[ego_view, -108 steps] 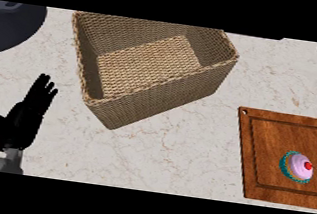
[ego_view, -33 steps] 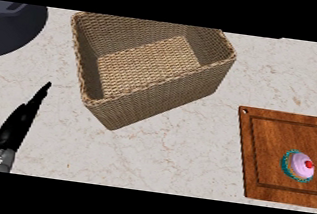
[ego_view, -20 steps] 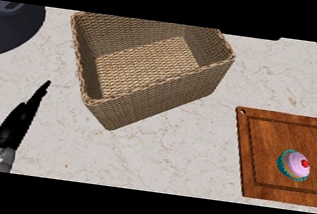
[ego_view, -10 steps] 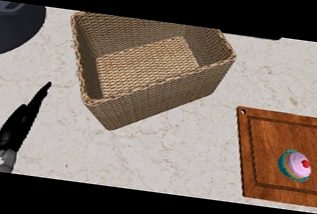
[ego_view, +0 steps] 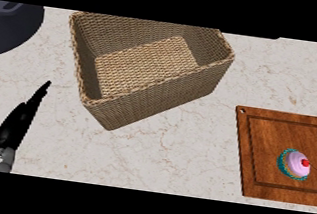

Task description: Pick the cupcake from the cutting board and place it in the basket

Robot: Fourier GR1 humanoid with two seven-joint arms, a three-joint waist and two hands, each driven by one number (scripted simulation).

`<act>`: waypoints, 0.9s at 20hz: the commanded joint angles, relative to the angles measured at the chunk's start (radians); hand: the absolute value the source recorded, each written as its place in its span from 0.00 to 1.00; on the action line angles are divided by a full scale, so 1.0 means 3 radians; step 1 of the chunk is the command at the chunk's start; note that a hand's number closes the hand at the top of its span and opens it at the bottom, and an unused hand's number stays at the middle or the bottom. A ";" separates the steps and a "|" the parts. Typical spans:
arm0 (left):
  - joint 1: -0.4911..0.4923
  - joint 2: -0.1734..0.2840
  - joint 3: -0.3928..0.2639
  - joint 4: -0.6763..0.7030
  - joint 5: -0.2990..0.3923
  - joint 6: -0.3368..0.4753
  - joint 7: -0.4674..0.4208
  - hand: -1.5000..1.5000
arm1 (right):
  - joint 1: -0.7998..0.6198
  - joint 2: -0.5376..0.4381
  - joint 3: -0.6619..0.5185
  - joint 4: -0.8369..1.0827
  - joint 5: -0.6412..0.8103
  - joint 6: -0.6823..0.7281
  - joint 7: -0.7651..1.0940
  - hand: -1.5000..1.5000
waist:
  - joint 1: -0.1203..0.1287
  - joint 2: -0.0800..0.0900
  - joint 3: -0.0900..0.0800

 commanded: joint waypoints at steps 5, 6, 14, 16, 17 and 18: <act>0.0104 0.0005 0.0010 -0.0068 -0.0044 -0.0054 0.0061 0.50 | -0.0600 0.0011 -0.0154 0.0336 -0.0132 0.0041 0.0157 0.00 | 0.0072 0.0017 0.0053; -0.0077 0.0021 0.0086 0.0039 0.0022 -0.0105 0.0102 0.50 | -0.0533 0.0204 -0.0020 0.0362 -0.0034 -0.0075 0.0076 0.00 | 0.0051 0.0021 0.0052; -0.0004 -0.0106 0.0056 0.0196 -0.0093 -0.0050 -0.0143 0.50 | -0.0658 0.0116 -0.0119 0.0396 0.0373 0.0272 0.0296 1.00 | 0.0048 0.0023 0.0048; 0.0036 -0.0106 0.0035 0.0052 -0.0114 -0.0036 -0.0006 0.50 | -0.0755 0.0064 -0.0183 0.0678 0.0254 0.0270 0.0130 1.00 | 0.0057 0.0022 0.0051; 0.0006 -0.0072 0.0117 0.0186 -0.0041 -0.0075 -0.0140 0.50 | -0.0854 0.0129 -0.0135 0.0784 0.0309 0.0284 0.0147 1.00 | 0.0069 0.0029 0.0051; 0.0033 -0.0194 -0.0054 0.0005 -0.0172 0.0022 0.0029 0.50 | -0.0955 0.0081 -0.0123 0.0799 0.0324 0.0420 0.0171 1.00 | 0.0083 0.0027 0.0053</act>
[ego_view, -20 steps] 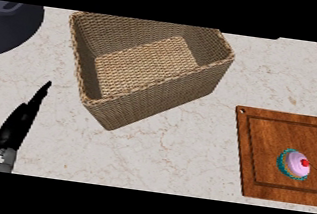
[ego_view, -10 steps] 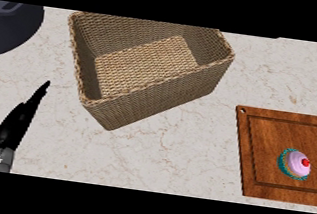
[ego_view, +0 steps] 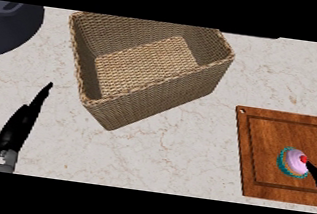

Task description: Pick the cupcake from the cutting board and place it in the basket

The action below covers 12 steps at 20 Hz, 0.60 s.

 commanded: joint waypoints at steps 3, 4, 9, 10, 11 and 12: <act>0.0012 0.0014 0.0039 0.0075 -0.0005 -0.0043 0.0019 0.50 | -0.0325 0.0310 0.0184 0.0108 -0.0109 0.0162 0.0141 1.00 | 0.0062 0.0022 0.0038; -0.0023 0.0092 0.0081 0.0108 0.0061 -0.0161 0.0009 0.50 | -0.0429 0.0353 0.0217 0.0279 0.0004 0.0043 0.0087 1.00 | 0.0078 0.0027 0.0040; -0.0015 -0.0042 0.0042 0.0168 -0.0059 0.0004 -0.0016 0.50 | -0.0524 0.0386 0.0185 0.0398 0.0266 -0.0087 0.0025 1.00 | 0.0071 0.0029 0.0040; -0.0097 -0.0026 0.0058 0.0120 -0.0052 -0.0011 0.0075 0.50 | -0.0395 0.0450 0.0271 0.0219 0.0319 -0.0100 0.0069 1.00 | 0.0049 0.0023 0.0039; 0.0094 0.0034 0.0109 0.0061 0.0044 -0.0098 -0.0026 0.50 | -0.0463 0.0417 0.0126 0.0357 0.0209 -0.0190 -0.0064 1.00 | 0.0082 0.0021 0.0042; -0.0054 -0.0048 0.0015 -0.0014 -0.0039 -0.0039 0.0189 0.50 | -0.0422 0.0451 0.0268 0.0298 0.0283 -0.0262 0.0035 1.00 | 0.0062 0.0020 0.0043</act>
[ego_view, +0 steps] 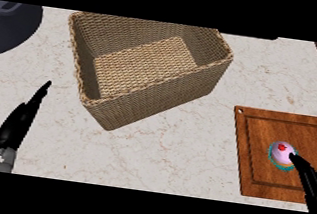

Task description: Pick the cupcake from the cutting board and place it in the basket

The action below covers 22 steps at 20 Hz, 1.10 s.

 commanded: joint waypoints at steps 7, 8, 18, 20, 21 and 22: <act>0.0012 0.0087 0.0108 0.0017 0.0053 -0.0081 0.0066 0.50 | -0.0102 0.0433 0.0132 -0.0224 -0.0557 -0.0859 0.0098 1.00 | 0.0025 0.0019 0.0084; 0.0016 -0.0043 0.0015 0.0105 -0.0049 0.0026 0.0000 0.50 | -0.0064 0.0434 0.0223 -0.0194 -0.0328 -0.0629 0.0270 1.00 | 0.0041 0.0038 0.0076; -0.0098 -0.0045 -0.0023 0.0080 -0.0016 -0.0085 0.0079 0.50 | -0.0897 0.0208 0.0327 -0.0620 0.0600 0.1934 0.1214 1.00 | 0.0171 0.0048 0.0061; -0.0055 -0.0015 0.0009 0.0103 -0.0007 -0.0094 0.0017 0.50 | -0.1001 0.0328 0.0315 -0.0858 0.0516 0.2132 0.1310 1.00 | 0.0159 0.0035 0.0060; -0.0073 0.0003 -0.0007 0.0004 0.0020 -0.0150 0.0082 0.50 | -0.1114 0.0436 0.0329 -0.0915 0.0478 0.2104 0.1376 1.00 | 0.0175 0.0026 0.0066; -0.0070 -0.0109 -0.0059 0.0150 -0.0085 -0.0010 0.0038 0.50 | -0.1333 0.0266 0.0167 -0.1019 0.0340 0.2325 0.1419 1.00 | 0.0111 0.0034 0.0064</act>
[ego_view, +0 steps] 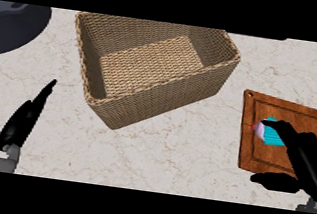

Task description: Pick the cupcake from the cutting board and place it in the basket

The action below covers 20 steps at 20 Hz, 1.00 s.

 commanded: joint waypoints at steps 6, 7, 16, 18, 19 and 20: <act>0.0021 -0.0011 0.0096 0.0181 0.0011 0.0015 -0.0063 0.50 | -0.1551 -0.0213 -0.0307 -0.0937 -0.0511 0.1504 0.1079 1.00 | -0.0060 -0.0019 -0.0002; 0.0041 -0.0102 0.0002 0.0094 -0.0108 0.0128 0.0016 0.50 | -0.1583 -0.0010 -0.0114 -0.1137 -0.0442 0.1620 0.1334 1.00 | -0.0057 -0.0023 0.0000; -0.0062 0.0038 0.0205 0.0195 0.0003 -0.0040 0.0021 0.50 | -0.2705 0.0197 -0.0506 -0.1272 -0.1343 0.2874 0.2360 1.00 | -0.0073 -0.0022 0.0002; 0.0100 0.0033 0.0115 -0.0142 -0.0049 -0.0063 0.0178 0.50 | -0.3086 0.0122 -0.0542 -0.1109 -0.1423 0.2992 0.2595 1.00 | -0.0035 -0.0024 0.0004; -0.0044 -0.0064 0.0112 0.0168 -0.0091 -0.0007 0.0038 0.50 | -0.3033 0.0075 -0.0630 -0.1133 -0.1558 0.3064 0.2599 1.00 | -0.0061 -0.0015 0.0004; 0.0074 -0.0137 0.0030 -0.0141 -0.0130 0.0075 0.0190 0.50 | -0.3243 0.0259 -0.0432 -0.1076 -0.1518 0.3036 0.2990 1.00 | -0.0030 -0.0026 0.0003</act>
